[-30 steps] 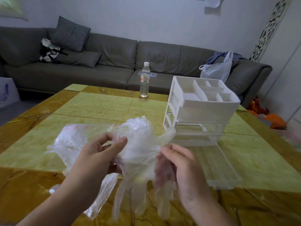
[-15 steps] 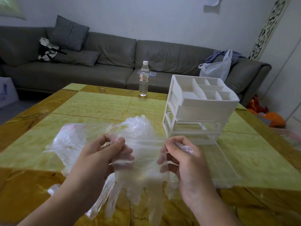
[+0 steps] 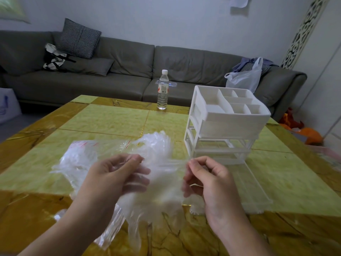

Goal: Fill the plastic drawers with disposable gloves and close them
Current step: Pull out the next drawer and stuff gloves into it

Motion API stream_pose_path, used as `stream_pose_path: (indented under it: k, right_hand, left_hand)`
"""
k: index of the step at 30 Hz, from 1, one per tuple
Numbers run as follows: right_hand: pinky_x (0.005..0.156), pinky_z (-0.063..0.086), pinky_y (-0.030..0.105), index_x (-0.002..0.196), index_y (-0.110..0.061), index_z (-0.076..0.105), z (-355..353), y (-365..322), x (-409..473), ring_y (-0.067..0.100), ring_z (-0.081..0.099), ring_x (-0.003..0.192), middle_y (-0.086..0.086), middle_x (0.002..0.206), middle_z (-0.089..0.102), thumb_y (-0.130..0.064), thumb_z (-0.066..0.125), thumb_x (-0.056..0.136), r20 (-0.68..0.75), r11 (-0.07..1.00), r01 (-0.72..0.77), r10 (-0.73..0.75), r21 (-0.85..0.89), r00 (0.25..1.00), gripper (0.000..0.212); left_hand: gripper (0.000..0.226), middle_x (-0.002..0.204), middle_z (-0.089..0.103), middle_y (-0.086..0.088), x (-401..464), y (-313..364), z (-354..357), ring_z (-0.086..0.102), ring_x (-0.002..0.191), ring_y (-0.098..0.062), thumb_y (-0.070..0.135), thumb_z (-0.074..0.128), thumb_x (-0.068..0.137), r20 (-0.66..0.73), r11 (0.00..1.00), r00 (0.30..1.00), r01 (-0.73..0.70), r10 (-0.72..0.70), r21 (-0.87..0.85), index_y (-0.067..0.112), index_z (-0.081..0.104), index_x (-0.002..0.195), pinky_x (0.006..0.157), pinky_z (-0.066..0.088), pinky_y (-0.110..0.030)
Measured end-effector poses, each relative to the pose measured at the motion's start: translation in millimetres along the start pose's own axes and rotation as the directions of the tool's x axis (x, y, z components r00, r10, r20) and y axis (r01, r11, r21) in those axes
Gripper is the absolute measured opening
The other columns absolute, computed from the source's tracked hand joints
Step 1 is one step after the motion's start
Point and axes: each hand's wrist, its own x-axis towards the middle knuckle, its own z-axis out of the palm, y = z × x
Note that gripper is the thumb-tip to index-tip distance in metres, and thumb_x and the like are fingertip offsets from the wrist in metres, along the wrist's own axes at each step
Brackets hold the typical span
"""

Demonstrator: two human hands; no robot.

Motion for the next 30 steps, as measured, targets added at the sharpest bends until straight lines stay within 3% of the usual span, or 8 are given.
stream_pose_path:
  k: [6, 12, 16, 19, 21, 24, 27, 30]
  right_hand:
    - [0.049, 0.051, 0.035, 0.088, 0.000, 0.071, -8, -3, 3, 0.027, 0.063, 0.059, 0.012, 0.069, 0.065, 0.000, 0.067, 0.099, -0.070, 1.000, 0.030, -0.031, -0.009, 0.997, 0.012]
    - [0.051, 0.054, 0.034, 0.093, 0.002, 0.069, -10, -6, 5, 0.024, 0.061, 0.059, 0.011, 0.068, 0.064, 0.002, 0.065, 0.099, -0.101, 0.996, 0.072, -0.076, -0.048, 0.992, 0.007]
    - [0.050, 0.055, 0.035, 0.094, 0.002, 0.068, -8, -4, 4, 0.025, 0.059, 0.056, 0.010, 0.066, 0.063, 0.000, 0.064, 0.100, -0.120, 0.993, 0.073, -0.085, -0.094, 0.989, 0.008]
    - [0.050, 0.055, 0.035, 0.095, 0.003, 0.068, -9, -4, 4, 0.026, 0.058, 0.055, 0.010, 0.065, 0.062, -0.001, 0.063, 0.101, -0.137, 0.992, 0.068, -0.082, -0.103, 0.987, 0.008]
    - [0.050, 0.056, 0.035, 0.095, 0.002, 0.068, -10, -3, 5, 0.027, 0.059, 0.054, 0.009, 0.065, 0.062, -0.001, 0.063, 0.102, -0.161, 0.990, 0.073, -0.092, -0.124, 0.983, 0.009]
    - [0.050, 0.054, 0.035, 0.093, -0.005, 0.068, -13, -2, 8, 0.024, 0.060, 0.055, 0.006, 0.065, 0.065, -0.005, 0.064, 0.102, -0.198, 0.975, 0.105, -0.144, -0.197, 0.969, 0.009]
    - [0.055, 0.052, 0.030, 0.089, -0.017, 0.065, -14, -4, 2, 0.016, 0.061, 0.059, 0.000, 0.071, 0.067, -0.023, 0.071, 0.098, -0.221, 0.854, 0.228, -0.362, -0.468, 0.906, 0.012]
    - [0.049, 0.045, 0.028, 0.079, -0.015, 0.066, -7, -9, -14, 0.016, 0.056, 0.055, 0.003, 0.067, 0.064, -0.042, 0.069, 0.096, 0.002, 0.852, 0.348, -0.377, -0.392, 0.926, 0.033]
  left_hand:
    - [0.029, 0.082, 0.076, -0.021, 3, 0, -6, 0.069, 0.059, -0.027, 0.026, 0.063, 0.099, -0.036, 0.998, 0.999, -0.024, 0.026, 0.050, -0.002, 0.072, 0.102, 0.054, 0.061, -0.031]
    - [0.043, 0.083, 0.073, -0.025, 2, 7, -6, 0.067, 0.059, -0.030, 0.035, 0.052, 0.105, -0.010, 0.996, 0.997, 0.079, -0.080, -0.048, -0.004, 0.072, 0.105, 0.048, 0.057, -0.032]
    - [0.066, 0.097, 0.076, -0.023, -1, 11, -7, 0.072, 0.074, -0.037, 0.067, 0.063, 0.090, 0.179, 0.987, 0.971, 0.164, -0.161, -0.001, 0.006, 0.072, 0.113, 0.056, 0.060, -0.041]
    - [0.048, 0.096, 0.077, -0.022, -6, 13, -4, 0.075, 0.078, -0.036, 0.036, 0.089, 0.080, 0.194, 0.989, 0.979, 0.035, -0.063, 0.142, 0.005, 0.071, 0.113, 0.058, 0.062, -0.042]
    - [0.023, 0.090, 0.075, -0.026, -6, 12, -3, 0.072, 0.069, -0.033, 0.013, 0.079, 0.087, 0.123, 0.992, 0.992, -0.009, -0.006, 0.126, -0.001, 0.072, 0.104, 0.055, 0.062, -0.038]
    - [0.016, 0.084, 0.075, -0.026, -3, 12, -6, 0.071, 0.062, -0.032, 0.011, 0.065, 0.096, 0.018, 0.996, 0.999, -0.050, 0.049, 0.069, -0.002, 0.074, 0.098, 0.051, 0.061, -0.033]
    - [0.015, 0.080, 0.076, -0.019, -5, 15, -5, 0.072, 0.063, -0.031, 0.012, 0.063, 0.099, -0.039, 0.975, 0.982, -0.176, 0.183, 0.138, 0.004, 0.075, 0.098, 0.053, 0.061, -0.036]
    - [0.009, 0.082, 0.077, -0.001, -14, 13, 0, 0.074, 0.066, -0.019, 0.018, 0.068, 0.098, -0.020, 0.804, 0.882, -0.419, 0.470, 0.421, 0.018, 0.076, 0.095, 0.058, 0.062, -0.037]
